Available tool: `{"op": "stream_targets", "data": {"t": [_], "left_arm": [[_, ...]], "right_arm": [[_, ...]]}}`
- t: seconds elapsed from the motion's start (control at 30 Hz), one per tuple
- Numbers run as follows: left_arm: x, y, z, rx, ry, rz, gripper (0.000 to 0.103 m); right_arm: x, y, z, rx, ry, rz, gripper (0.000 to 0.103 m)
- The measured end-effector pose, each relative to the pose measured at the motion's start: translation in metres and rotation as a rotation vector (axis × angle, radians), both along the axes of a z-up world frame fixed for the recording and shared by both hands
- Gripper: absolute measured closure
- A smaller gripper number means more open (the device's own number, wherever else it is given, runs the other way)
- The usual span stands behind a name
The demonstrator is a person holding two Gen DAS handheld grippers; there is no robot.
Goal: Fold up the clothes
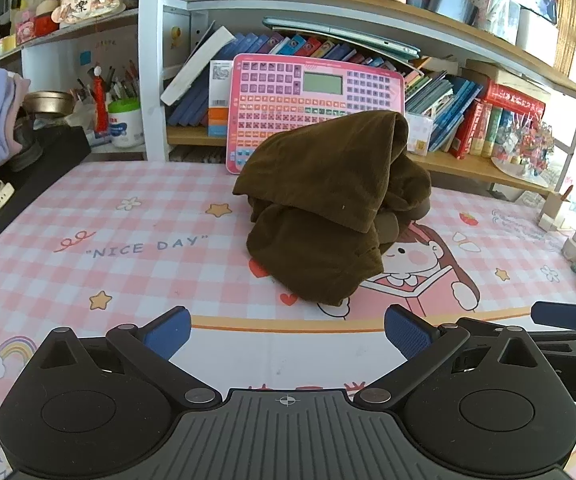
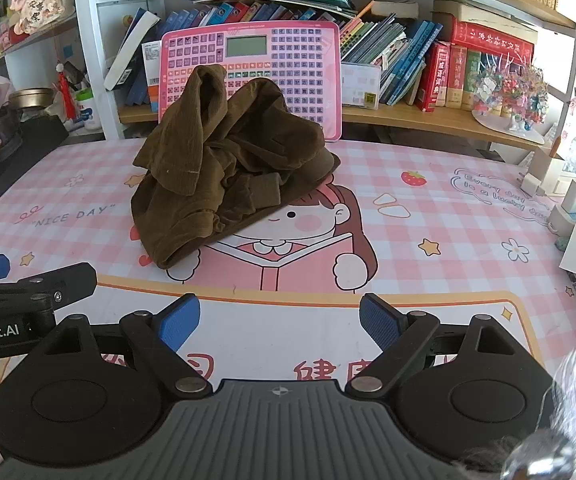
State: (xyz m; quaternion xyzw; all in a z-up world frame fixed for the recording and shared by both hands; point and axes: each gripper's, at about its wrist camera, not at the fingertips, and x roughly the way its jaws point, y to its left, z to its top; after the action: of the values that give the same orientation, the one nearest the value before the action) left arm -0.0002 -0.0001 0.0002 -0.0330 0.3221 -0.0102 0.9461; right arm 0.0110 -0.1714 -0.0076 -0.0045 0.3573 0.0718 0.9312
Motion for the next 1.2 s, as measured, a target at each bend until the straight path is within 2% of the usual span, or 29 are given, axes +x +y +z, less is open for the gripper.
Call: {"op": "stream_targets", "data": {"t": [1.2], "left_arm": [[0.0026, 0.0003, -0.0035, -0.007, 0.027, 0.000, 0.000]], "right_arm": [[0.0043, -0.0016, -0.0015, 0.000, 0.010, 0.002, 0.016]]}}
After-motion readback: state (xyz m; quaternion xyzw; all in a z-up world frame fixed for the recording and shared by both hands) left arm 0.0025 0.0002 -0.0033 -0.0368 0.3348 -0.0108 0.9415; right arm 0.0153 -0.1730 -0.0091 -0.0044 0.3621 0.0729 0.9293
